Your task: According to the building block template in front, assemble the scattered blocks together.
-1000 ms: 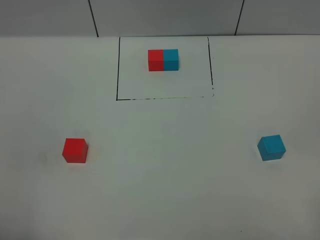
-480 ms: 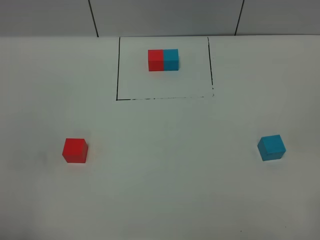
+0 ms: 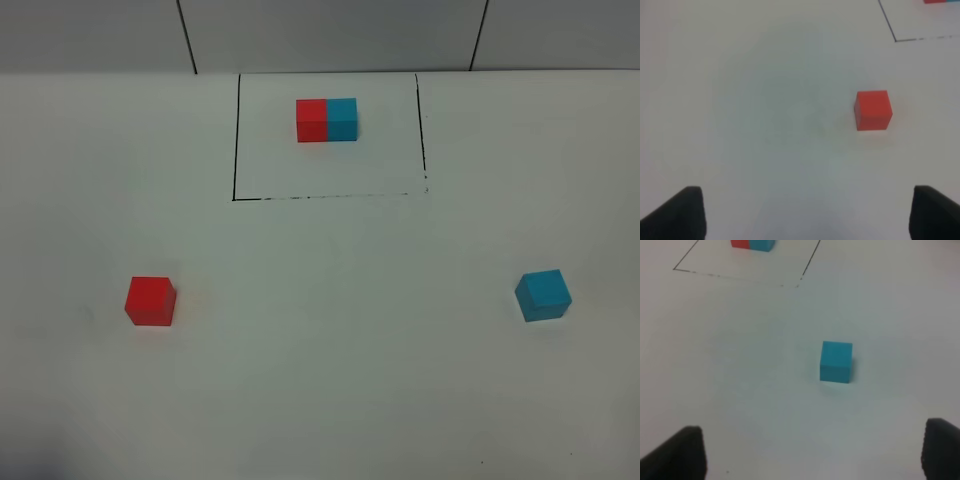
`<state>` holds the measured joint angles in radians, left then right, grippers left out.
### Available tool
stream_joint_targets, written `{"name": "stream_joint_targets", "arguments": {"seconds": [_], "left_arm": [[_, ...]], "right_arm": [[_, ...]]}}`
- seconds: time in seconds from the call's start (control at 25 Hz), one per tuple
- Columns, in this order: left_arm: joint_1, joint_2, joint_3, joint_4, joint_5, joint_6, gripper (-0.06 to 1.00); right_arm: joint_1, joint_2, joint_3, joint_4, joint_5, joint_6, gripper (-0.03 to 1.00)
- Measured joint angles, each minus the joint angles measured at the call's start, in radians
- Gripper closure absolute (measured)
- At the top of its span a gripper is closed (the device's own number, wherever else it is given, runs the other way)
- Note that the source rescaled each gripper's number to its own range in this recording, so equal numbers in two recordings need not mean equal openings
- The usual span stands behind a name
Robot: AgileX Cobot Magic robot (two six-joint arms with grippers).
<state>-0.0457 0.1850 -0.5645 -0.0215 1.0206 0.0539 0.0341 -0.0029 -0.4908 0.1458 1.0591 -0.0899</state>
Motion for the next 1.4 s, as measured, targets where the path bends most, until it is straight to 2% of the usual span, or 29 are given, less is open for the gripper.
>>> {"name": "stream_joint_targets", "arguments": {"seconds": [0.28,0.48,0.6,0.76,0.96,1.12,1.4], "left_arm": [[0.0,0.595,-0.142,-0.05,0.052,-0.06,0.16],[0.0,0.97,-0.258,-0.072,0.041,-0.063,0.16],[-0.031,1.129,-0.33,-0.071,0.015,-0.068,0.16],[-0.138,1.297,-0.406,-0.058,-0.049,-0.11,0.16],[-0.251,1.464,-0.455,0.035,-0.129,-0.259,0.16],[-0.264,1.547,-0.458,0.034,-0.199,-0.298,0.16],[-0.265,1.623,-0.463,-0.042,-0.303,-0.266,0.17]], "right_arm": [[0.0,0.0,0.0,0.0,0.0,0.001,0.18],[0.0,0.0,0.0,0.0,0.0,0.001,0.18],[0.0,0.0,0.0,0.0,0.0,0.001,0.18],[0.0,0.0,0.0,0.0,0.0,0.001,0.18],[0.0,0.0,0.0,0.0,0.0,0.001,0.18],[0.0,0.0,0.0,0.0,0.0,0.001,0.18],[0.0,0.0,0.0,0.001,0.0,0.001,0.18]]}}
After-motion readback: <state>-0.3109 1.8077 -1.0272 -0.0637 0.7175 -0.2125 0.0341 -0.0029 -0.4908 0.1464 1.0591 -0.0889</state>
